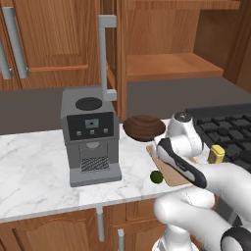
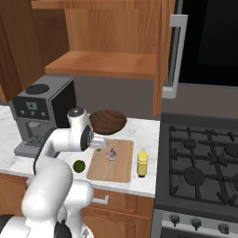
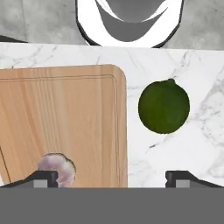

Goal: Open the cabinet. Place the bowl and condiment on the counter. Then place the lime and garlic on the cutting board.

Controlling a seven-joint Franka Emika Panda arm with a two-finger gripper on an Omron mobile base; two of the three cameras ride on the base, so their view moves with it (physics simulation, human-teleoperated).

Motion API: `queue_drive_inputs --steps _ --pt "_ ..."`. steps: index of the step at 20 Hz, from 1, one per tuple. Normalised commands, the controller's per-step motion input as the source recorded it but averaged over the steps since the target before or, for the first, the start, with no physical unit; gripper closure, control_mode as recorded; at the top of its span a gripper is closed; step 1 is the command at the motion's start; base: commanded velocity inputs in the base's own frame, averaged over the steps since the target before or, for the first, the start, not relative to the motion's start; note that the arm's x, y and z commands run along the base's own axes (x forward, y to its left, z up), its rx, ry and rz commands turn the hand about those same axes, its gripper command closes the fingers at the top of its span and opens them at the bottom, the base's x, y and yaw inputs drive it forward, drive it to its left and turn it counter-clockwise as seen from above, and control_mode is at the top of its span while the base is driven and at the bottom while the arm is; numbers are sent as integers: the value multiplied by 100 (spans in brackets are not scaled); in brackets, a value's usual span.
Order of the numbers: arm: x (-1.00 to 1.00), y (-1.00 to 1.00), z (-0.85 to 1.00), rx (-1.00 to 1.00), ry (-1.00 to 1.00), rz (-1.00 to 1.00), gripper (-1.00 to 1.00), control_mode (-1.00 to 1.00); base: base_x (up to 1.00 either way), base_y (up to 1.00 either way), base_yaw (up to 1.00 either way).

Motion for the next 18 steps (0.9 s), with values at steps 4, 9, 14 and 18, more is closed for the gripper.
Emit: queue_drive_inputs --steps 4,9,14,18 --pt "-79 71 1 0 0 2 -100 -100 0 0 0" --pt "-23 7 -1 0 0 0 -100 -100 0 0 0" --pt "0 0 -26 0 0 0 -100 -100 0 0 0" --pt "-5 4 -49 2 0 0 -100 -100 0 0 0"
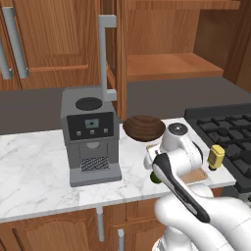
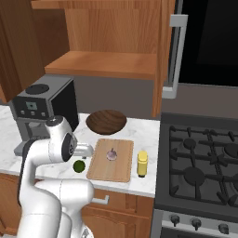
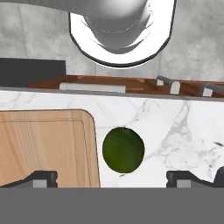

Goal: Open the cabinet. Place the bowl and condiment on the counter. Then place the lime and garlic on the cutting board.

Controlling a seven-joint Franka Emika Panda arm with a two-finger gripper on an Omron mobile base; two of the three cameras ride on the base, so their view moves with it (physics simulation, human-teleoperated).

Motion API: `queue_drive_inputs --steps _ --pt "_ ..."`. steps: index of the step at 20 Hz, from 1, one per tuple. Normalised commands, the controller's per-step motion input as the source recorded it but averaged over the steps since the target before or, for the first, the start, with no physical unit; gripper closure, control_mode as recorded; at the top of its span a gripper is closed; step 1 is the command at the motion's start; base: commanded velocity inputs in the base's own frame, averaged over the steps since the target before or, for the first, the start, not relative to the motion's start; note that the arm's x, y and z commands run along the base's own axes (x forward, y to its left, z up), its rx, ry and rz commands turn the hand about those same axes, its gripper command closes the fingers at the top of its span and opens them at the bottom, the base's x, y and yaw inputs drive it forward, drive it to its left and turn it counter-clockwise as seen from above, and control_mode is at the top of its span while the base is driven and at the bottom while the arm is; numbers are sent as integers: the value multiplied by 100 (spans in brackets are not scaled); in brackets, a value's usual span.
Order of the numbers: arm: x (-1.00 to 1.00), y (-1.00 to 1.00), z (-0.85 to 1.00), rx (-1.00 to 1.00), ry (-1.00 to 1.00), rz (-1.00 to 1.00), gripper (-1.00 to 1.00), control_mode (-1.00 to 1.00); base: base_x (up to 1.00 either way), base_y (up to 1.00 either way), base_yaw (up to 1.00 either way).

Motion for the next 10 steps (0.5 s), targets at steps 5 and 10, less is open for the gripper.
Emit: queue_drive_inputs --steps 5,10 --pt "-35 7 -43 7 0 1 -100 -100 0 0 0" --pt "-8 1 -59 2 0 3 -100 -100 0 0 0"
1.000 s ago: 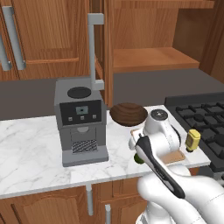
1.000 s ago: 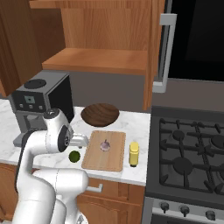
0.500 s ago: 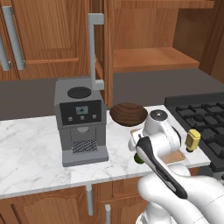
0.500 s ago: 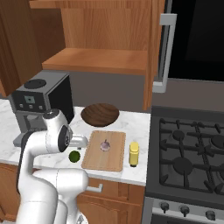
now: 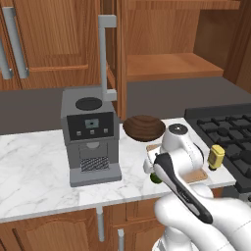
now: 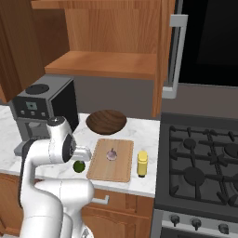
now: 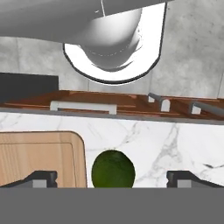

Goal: Open the cabinet. Place the bowl and condiment on the counter. Then place the lime and garlic on the cutting board.

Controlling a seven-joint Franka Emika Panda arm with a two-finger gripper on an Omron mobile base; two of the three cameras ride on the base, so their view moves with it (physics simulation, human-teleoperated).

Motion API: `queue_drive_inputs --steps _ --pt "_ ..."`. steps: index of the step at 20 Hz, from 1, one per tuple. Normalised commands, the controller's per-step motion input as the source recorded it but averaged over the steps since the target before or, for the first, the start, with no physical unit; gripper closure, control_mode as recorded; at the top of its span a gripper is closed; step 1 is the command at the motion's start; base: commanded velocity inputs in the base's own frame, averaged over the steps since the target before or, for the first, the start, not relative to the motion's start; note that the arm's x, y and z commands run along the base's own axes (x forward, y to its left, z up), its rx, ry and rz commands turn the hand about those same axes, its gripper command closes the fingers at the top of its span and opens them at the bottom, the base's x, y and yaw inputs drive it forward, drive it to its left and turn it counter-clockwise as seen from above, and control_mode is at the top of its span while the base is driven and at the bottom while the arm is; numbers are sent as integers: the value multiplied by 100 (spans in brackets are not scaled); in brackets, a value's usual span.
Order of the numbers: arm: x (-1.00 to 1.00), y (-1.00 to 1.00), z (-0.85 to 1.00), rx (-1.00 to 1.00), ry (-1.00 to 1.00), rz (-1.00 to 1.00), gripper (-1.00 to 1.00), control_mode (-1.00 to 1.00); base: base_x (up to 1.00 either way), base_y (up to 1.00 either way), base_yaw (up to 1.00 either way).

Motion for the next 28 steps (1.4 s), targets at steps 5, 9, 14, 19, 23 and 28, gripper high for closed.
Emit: queue_drive_inputs --steps 5,9,14,19,23,28 --pt "14 0 -57 0 0 3 -100 -100 0 0 0" --pt "1 0 -75 0 0 4 -100 -100 0 0 0" --pt "2 3 -84 0 0 4 -100 -100 0 0 0" --pt "0 1 -90 0 -1 5 -100 -100 0 0 0" --pt "-8 0 -72 0 -4 5 -100 -100 0 0 0" --pt "0 0 -65 0 0 3 -100 -100 0 0 0"
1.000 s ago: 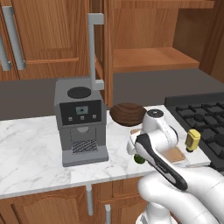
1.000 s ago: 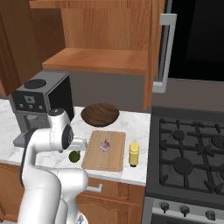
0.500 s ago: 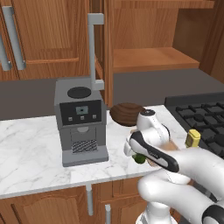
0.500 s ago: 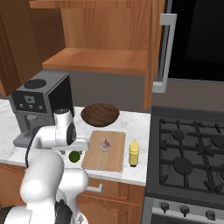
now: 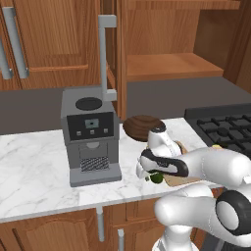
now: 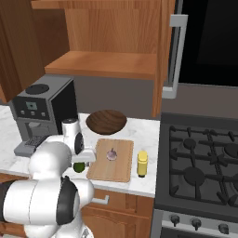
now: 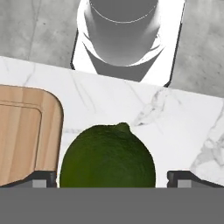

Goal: Open the cabinet. Place the bowl and condiment on the counter. Then place the lime and garlic on the cutting board.

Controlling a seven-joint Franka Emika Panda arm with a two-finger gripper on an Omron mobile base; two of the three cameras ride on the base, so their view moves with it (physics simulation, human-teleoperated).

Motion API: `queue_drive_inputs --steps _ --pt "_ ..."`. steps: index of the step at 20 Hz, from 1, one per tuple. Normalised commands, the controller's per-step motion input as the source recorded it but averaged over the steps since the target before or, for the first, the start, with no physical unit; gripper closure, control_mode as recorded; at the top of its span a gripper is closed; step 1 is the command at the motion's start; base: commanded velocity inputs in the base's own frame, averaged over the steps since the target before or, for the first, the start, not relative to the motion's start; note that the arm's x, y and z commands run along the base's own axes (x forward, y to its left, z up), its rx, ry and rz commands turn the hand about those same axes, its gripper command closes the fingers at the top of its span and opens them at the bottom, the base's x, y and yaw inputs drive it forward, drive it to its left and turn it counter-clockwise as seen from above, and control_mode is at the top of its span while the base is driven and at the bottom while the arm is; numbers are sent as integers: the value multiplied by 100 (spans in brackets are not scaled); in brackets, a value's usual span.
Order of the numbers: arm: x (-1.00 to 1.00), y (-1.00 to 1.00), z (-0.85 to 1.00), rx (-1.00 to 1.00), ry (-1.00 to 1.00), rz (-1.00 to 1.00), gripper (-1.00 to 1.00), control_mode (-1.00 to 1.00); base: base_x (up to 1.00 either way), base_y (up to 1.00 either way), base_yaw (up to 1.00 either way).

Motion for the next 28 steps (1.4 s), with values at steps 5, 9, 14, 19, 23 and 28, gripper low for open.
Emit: queue_drive_inputs --steps 5,9,14,19,23,28 --pt "-36 0 -29 2 -2 2 100 -100 0 0 0" --pt "-27 -1 18 1 -7 0 100 -100 0 0 0" --pt "-20 -45 61 0 -12 0 100 -100 0 0 0" --pt "-11 -78 8 0 -4 0 100 -100 0 0 0" --pt "19 -61 -17 0 0 0 100 -100 0 0 0" --pt "52 -27 -27 0 0 0 100 -100 0 0 0"
